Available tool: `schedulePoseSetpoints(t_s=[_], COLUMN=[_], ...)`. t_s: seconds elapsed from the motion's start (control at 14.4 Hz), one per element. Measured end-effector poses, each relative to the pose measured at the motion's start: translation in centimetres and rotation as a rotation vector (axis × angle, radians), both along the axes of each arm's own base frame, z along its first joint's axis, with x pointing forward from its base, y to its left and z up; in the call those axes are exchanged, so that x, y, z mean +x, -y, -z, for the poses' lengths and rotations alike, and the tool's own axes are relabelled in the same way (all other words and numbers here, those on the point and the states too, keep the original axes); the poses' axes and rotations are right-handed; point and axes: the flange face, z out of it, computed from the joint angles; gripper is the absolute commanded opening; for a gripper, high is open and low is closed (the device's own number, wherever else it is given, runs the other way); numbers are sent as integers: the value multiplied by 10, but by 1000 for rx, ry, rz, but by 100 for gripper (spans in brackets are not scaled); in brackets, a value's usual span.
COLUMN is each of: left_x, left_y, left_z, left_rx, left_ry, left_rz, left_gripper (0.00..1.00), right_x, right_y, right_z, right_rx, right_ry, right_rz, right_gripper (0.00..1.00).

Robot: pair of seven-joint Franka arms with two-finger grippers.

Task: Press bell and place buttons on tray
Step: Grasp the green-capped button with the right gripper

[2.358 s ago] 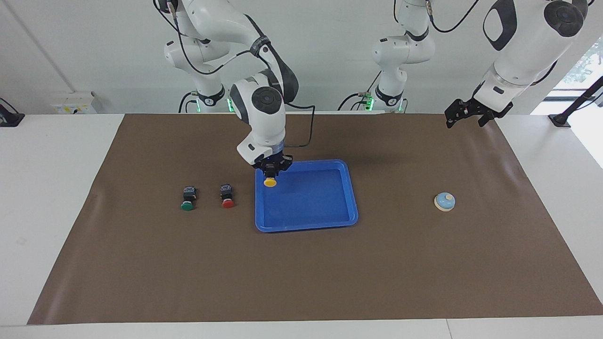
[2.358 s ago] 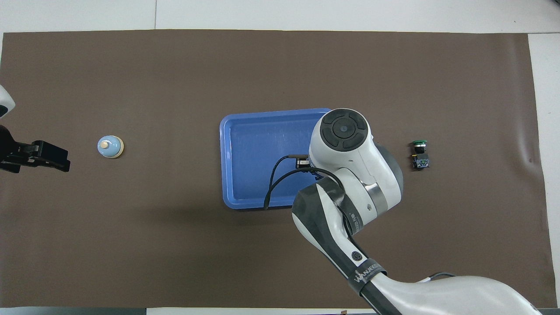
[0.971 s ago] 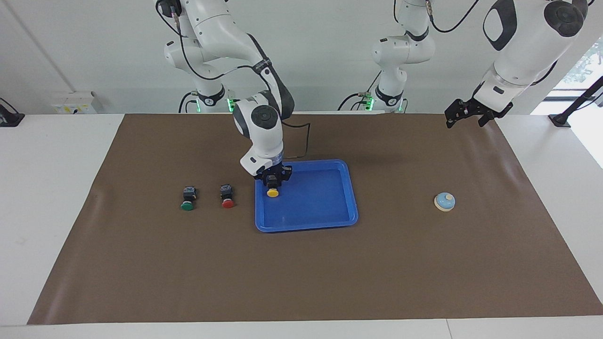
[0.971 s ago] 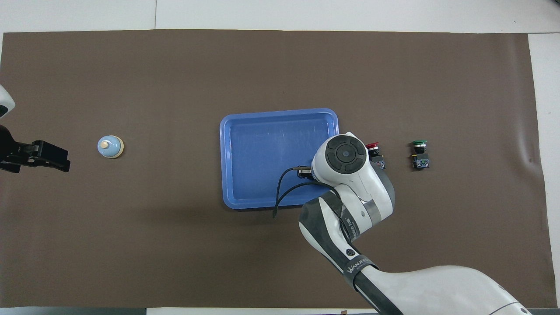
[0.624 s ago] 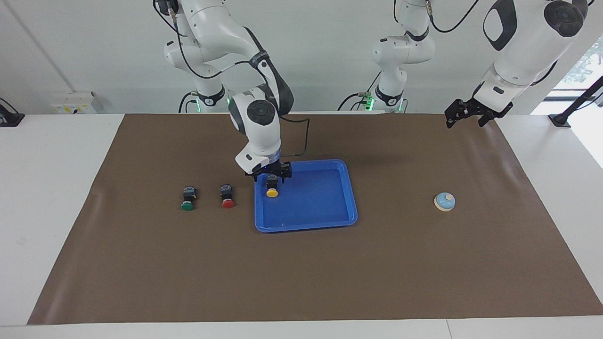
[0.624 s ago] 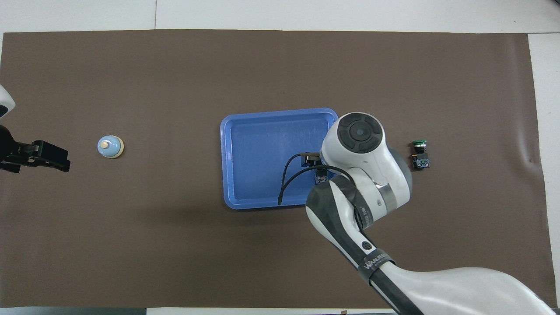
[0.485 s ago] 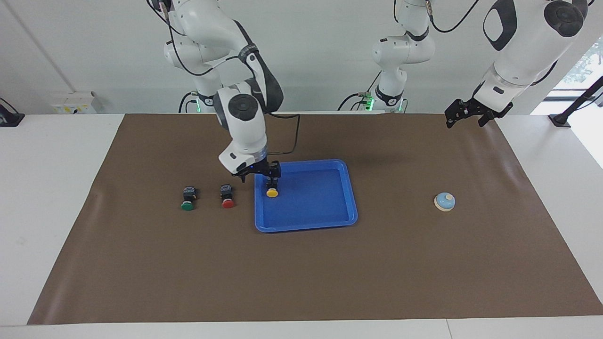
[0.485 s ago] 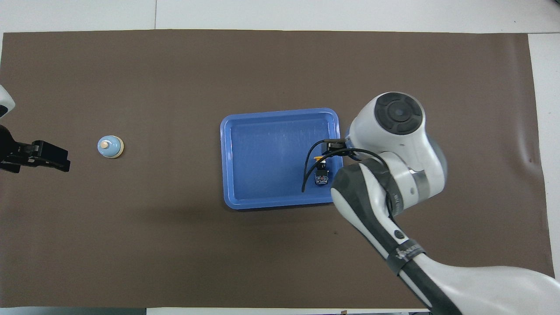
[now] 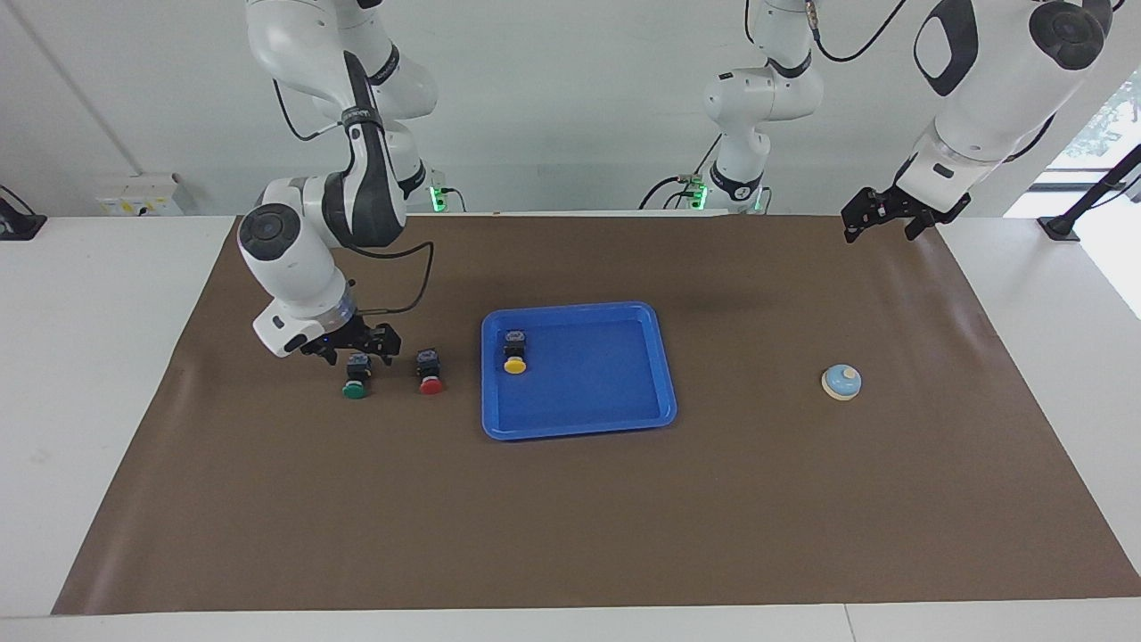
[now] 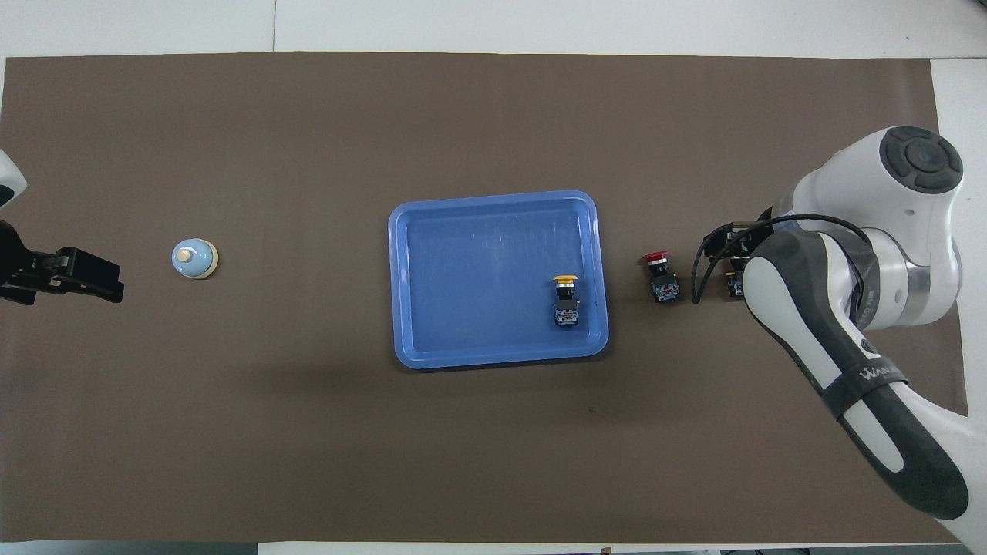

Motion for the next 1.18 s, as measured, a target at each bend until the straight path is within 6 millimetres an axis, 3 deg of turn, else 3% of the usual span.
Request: schedulePoseSetpoints(t_s=[0.21,0.55,0.62,0.9,1.18], left_x=[0,0,0,0,0], left_y=[0,0,0,0,0], left_z=[0,0,0,0,0], left_rx=[0,0,0,0,0], left_ry=[0,0,0,0,0], left_rz=[0,0,0,0,0], left_gripper=[100,100,100,100,100], right_x=[-17,-28,-31,-35,-36], right_y=[5,19,21,22,22], right_z=[26,43,48,55,59], right_rx=[0,0,1,1,1], right_ry=[25,61,65,80,88], right_rz=[8,29,28,27,26], right_gripper=[100,100,96,66,10])
